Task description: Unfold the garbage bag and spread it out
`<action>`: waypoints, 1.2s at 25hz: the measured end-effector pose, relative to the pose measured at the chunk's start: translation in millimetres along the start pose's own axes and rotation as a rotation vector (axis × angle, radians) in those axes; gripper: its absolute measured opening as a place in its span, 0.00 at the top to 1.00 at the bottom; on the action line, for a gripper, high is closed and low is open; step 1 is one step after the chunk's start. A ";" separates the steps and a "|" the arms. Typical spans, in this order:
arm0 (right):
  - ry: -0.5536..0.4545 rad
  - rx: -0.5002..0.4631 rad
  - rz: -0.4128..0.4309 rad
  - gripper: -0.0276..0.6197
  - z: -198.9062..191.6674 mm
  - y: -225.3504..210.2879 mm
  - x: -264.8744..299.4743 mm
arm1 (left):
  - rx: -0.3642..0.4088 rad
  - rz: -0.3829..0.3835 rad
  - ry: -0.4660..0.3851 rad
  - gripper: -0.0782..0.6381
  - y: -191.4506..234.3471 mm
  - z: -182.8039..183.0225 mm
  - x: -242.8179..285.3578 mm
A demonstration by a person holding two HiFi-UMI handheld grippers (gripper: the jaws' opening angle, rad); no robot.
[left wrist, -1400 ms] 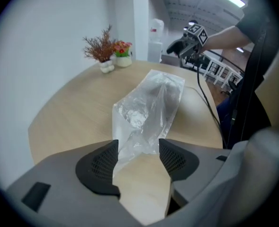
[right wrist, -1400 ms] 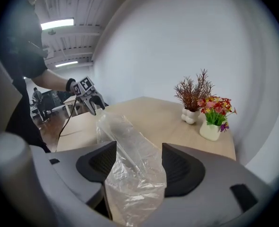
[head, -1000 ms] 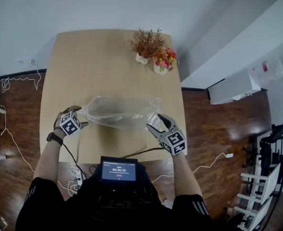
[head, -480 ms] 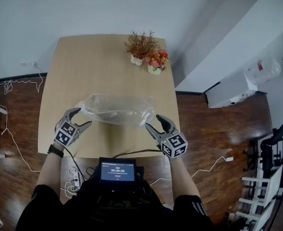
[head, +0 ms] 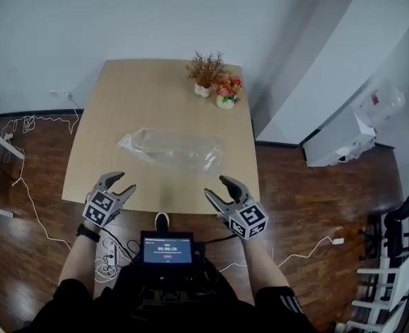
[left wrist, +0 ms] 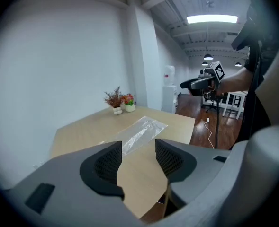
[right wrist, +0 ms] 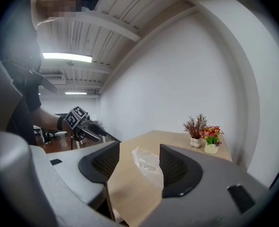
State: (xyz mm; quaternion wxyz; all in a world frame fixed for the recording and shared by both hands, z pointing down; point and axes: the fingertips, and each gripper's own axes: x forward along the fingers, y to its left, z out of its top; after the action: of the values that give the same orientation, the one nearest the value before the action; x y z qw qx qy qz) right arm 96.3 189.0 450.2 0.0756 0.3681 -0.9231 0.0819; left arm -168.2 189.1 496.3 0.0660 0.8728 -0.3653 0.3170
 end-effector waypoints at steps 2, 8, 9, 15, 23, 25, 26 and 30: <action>0.010 0.002 -0.008 0.52 -1.5 9.2 -9.3 | 0.002 0.004 -0.006 0.57 -13.4 -2.5 -11.9; 0.015 0.042 -0.056 0.59 -3.9 36.3 -29.0 | -0.040 -0.030 -0.060 0.43 -39.5 -10.1 -40.4; 0.017 0.046 -0.068 0.59 -4.2 40.3 -31.5 | -0.048 -0.033 -0.075 0.42 -40.0 -9.9 -44.1; 0.022 0.105 -0.144 0.59 -11.7 57.9 -42.9 | -0.073 -0.064 -0.130 0.37 -39.2 -12.7 -62.7; 0.009 0.123 -0.191 0.59 -9.7 82.0 -44.7 | -0.062 -0.101 -0.127 0.38 -39.8 -38.0 -74.9; 0.003 0.124 -0.196 0.59 -8.8 84.4 -45.0 | -0.050 -0.104 -0.129 0.38 -39.6 -38.4 -77.0; 0.002 0.123 -0.197 0.59 -9.1 85.8 -45.4 | -0.046 -0.105 -0.129 0.38 -39.9 -38.7 -77.8; 0.009 0.113 -0.204 0.59 -8.2 86.0 -48.4 | -0.050 -0.110 -0.136 0.38 -39.7 -36.6 -79.8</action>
State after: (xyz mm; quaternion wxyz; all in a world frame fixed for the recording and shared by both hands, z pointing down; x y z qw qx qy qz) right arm 72.2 284.5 440.2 0.0667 0.4632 -0.8745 0.1273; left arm -202.2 278.1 481.8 0.0802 0.9090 -0.3284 0.2438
